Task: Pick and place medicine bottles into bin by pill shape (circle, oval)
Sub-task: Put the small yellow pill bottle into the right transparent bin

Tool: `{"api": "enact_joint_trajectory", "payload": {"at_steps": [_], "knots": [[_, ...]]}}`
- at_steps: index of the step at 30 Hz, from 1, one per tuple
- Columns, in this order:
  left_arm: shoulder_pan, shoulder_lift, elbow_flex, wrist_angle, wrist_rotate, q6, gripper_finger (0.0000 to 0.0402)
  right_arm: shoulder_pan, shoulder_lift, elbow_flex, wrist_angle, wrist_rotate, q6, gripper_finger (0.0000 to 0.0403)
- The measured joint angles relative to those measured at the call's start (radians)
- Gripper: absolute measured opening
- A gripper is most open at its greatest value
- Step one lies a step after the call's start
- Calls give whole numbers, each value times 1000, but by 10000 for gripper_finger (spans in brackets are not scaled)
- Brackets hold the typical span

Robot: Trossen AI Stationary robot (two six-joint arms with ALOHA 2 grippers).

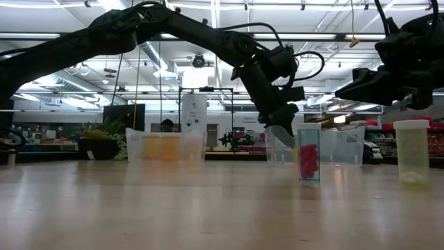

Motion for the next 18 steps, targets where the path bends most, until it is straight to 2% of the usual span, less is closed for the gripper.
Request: {"api": "enact_joint_trajectory", "payload": {"at_steps": [18], "knots": [[-4, 0, 0, -1, 1, 28, 137, 0, 0, 0, 0, 0, 0, 93]]}}
